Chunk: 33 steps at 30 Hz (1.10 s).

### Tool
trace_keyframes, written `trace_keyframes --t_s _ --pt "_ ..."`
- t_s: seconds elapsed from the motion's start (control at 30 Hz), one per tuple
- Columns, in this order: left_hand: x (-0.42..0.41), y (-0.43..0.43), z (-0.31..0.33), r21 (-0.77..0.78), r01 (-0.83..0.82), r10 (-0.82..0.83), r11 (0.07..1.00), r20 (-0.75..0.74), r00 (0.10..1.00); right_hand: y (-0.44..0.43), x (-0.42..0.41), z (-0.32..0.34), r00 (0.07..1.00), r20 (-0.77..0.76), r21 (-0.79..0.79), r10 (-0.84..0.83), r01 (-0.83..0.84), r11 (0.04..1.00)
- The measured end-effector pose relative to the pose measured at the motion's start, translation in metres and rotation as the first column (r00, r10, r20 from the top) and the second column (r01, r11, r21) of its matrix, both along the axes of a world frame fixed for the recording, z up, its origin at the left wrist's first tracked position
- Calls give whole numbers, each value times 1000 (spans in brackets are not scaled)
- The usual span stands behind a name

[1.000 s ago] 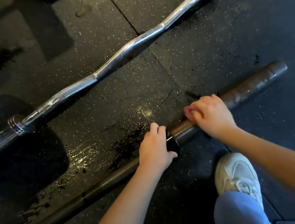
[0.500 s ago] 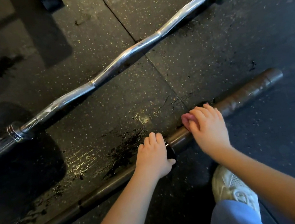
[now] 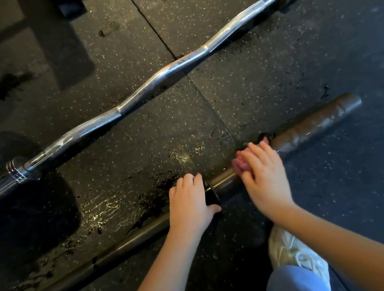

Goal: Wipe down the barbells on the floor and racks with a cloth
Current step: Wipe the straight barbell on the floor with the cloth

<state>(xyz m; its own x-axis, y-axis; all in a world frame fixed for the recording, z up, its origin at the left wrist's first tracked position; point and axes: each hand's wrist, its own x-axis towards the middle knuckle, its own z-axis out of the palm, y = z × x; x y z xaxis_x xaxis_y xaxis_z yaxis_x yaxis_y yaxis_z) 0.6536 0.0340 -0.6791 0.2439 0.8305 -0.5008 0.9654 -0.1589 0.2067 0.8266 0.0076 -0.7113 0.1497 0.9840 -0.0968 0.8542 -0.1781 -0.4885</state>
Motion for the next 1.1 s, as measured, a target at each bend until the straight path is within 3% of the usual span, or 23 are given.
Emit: trace_keyframes --t_s 0.13,0.23,0.3,0.4,0.47,0.57,0.63,0.7,0.77,0.9,0.93,1.1 --pt "-1 5 3 -29 -6 6 1000 -10 1000 -16 -25 -4 943 -19 11 333 -333 943" --pt "-2 11 5 -52 16 -18 999 -33 999 -3 3 -5 888 26 54 460 -461 886" --pt "-3 13 7 -70 26 -29 997 -37 999 3 21 -5 913 39 87 407 -409 908" --pt "-5 16 10 -96 44 -47 994 -32 998 10 28 -4 990 24 111 137 -138 984" --pt "-6 19 11 -107 46 -49 993 -26 998 11 9 -2 999 -51 46 13 -11 999" --pt "-5 24 12 -148 45 -48 988 -15 999 0 -24 -2 969 -119 64 218 -212 975" --pt "-6 27 10 -166 60 -61 984 -4 998 -5 -17 -5 917 -93 76 388 -382 921" --pt "-10 25 9 -193 37 -33 981 27 999 5 7 -5 895 -45 92 443 -438 894" --pt "-13 23 10 -212 13 -1 977 58 998 16 28 -2 938 2 100 347 -345 933" --pt "-12 24 10 -206 19 -2 978 85 996 20 24 7 1000 2 43 -21 21 999" --pt "-13 23 8 -199 19 -1 980 89 996 18 11 7 1000 -23 20 -4 5 1000" --pt "-17 19 0 -180 1 15 984 88 996 3 -16 -7 894 -43 -11 446 -447 895"
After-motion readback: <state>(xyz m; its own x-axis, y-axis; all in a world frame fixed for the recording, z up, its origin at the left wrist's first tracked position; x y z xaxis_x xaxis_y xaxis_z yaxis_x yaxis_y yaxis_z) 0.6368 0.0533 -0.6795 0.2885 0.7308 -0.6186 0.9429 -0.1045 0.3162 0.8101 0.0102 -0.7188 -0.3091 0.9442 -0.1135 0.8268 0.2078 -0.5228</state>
